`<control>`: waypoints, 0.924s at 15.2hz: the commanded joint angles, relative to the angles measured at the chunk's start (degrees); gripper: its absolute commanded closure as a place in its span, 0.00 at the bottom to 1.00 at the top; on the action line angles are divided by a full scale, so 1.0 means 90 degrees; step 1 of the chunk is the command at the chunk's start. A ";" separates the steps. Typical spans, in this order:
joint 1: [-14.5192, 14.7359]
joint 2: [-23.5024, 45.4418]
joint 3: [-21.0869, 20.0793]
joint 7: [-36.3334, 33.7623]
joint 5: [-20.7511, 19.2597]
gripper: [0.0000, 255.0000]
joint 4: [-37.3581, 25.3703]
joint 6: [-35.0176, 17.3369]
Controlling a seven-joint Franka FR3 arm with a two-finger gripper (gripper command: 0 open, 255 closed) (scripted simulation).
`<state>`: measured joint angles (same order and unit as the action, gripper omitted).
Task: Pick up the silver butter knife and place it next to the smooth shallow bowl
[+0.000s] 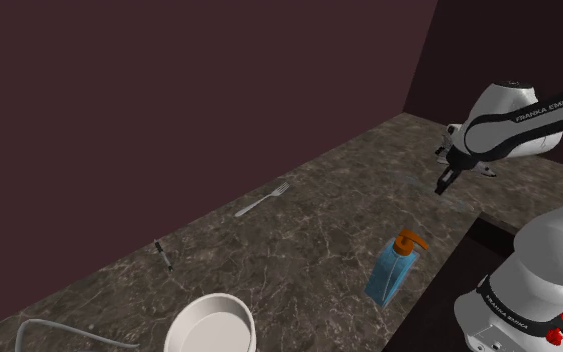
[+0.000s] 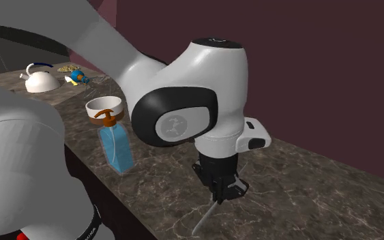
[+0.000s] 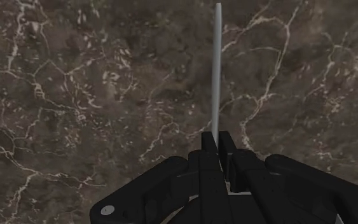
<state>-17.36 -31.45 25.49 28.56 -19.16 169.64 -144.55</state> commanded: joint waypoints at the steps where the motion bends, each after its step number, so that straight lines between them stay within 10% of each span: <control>1: -0.0022 -0.0268 -0.0071 -0.0010 0.0024 1.00 -0.0060 0.0332; 14: 0.0001 -0.1300 -0.0419 -0.0008 0.0282 1.00 -0.0669 0.1961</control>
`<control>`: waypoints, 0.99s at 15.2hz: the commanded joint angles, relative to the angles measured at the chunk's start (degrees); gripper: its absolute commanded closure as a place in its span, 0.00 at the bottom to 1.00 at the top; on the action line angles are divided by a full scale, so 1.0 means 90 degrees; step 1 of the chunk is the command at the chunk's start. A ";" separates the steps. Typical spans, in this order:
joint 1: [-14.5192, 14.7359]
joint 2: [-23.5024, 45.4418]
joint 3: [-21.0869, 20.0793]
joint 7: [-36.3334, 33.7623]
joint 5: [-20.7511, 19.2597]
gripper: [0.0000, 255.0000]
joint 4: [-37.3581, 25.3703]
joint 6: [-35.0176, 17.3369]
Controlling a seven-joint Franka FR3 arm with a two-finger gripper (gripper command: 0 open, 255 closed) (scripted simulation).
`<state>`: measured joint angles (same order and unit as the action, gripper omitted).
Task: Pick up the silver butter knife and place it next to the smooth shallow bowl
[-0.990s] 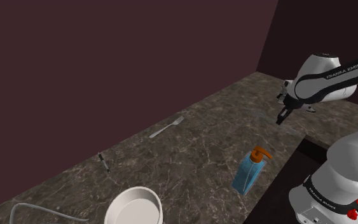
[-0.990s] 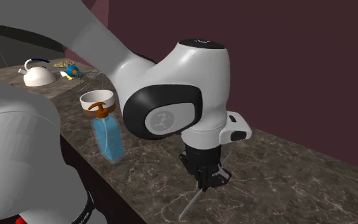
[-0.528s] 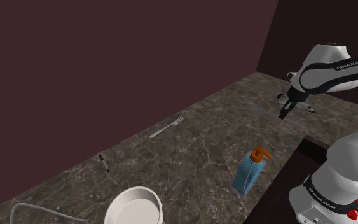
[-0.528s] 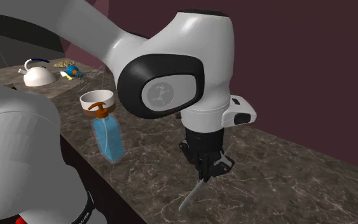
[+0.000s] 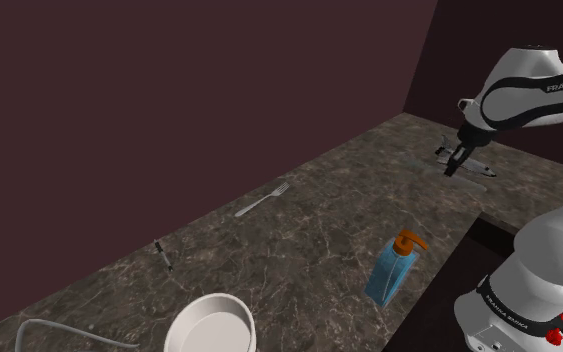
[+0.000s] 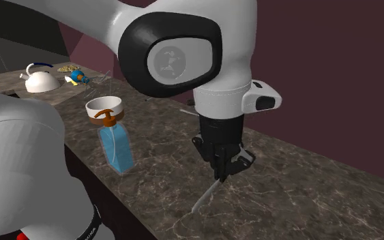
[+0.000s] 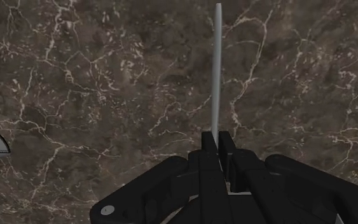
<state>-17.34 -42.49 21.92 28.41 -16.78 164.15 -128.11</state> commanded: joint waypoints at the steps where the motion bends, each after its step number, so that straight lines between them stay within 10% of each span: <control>1: 0.0100 -0.0124 -0.0180 -0.0177 0.0106 1.00 -0.0001 0.0140; 15: 0.1827 0.0481 -0.2285 -0.2731 0.1509 1.00 -0.0179 -0.0169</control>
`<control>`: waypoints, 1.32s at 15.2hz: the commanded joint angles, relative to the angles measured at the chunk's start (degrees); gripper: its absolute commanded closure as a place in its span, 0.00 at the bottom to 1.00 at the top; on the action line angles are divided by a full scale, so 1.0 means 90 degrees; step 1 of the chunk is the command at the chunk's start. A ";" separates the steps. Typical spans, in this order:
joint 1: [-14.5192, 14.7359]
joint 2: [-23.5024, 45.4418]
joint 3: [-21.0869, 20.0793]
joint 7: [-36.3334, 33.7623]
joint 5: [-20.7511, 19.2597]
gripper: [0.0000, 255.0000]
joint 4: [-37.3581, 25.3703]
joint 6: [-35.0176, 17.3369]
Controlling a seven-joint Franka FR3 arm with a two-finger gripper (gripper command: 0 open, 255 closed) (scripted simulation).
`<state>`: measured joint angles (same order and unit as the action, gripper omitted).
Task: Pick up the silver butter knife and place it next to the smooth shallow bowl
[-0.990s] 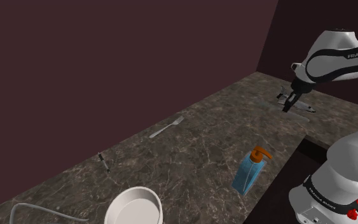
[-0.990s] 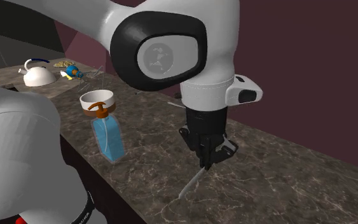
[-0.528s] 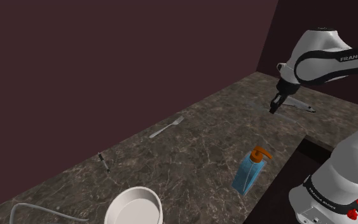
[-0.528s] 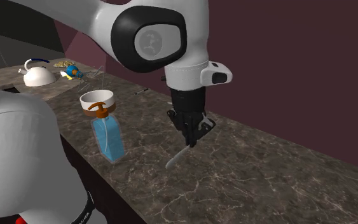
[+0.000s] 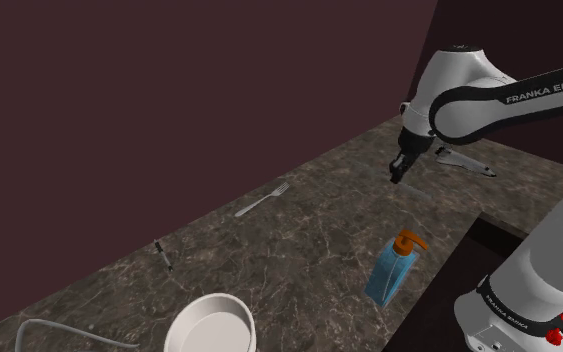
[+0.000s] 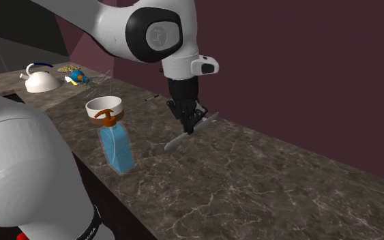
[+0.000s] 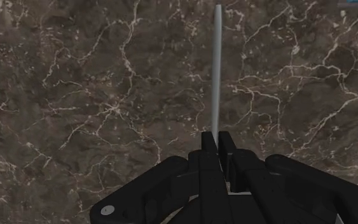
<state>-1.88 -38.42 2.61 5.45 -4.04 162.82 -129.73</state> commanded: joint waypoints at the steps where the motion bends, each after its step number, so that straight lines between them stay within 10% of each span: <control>1: 0.0216 0.0156 -0.0276 -0.0349 0.0175 1.00 -0.0114 -0.0029; 20: 0.1120 0.3409 -0.2479 -0.3417 0.0234 1.00 -0.3071 -0.0215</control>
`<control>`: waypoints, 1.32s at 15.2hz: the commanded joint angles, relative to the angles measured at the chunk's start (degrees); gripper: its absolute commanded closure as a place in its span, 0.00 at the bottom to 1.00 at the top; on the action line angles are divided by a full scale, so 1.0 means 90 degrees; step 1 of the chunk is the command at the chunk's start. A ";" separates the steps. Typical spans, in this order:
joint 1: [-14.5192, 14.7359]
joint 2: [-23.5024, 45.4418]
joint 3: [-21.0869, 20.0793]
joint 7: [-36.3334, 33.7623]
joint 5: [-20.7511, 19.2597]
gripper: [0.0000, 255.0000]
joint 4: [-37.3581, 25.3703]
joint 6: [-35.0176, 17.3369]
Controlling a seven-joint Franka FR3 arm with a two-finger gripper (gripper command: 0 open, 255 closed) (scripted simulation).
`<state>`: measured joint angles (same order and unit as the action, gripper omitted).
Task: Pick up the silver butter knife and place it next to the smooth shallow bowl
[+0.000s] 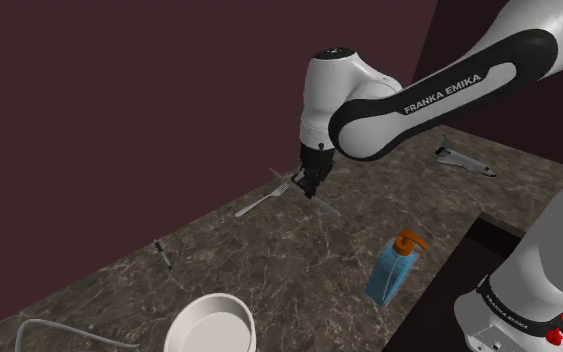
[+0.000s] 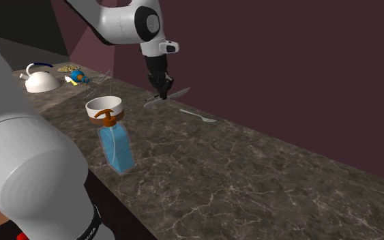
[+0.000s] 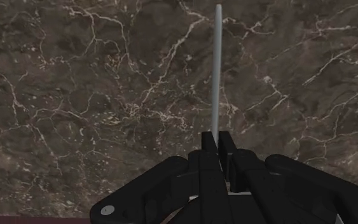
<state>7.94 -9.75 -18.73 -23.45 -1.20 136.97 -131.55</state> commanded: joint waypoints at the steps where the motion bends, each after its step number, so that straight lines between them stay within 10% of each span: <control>1: 0.0057 0.0424 -0.0190 -0.0375 -0.0170 1.00 -0.0418 0.0025; 20: 0.1816 0.4821 -0.0516 -0.2673 -0.2006 1.00 -0.6272 0.2024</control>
<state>23.04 31.29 -23.57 -46.99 -18.61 84.08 -114.73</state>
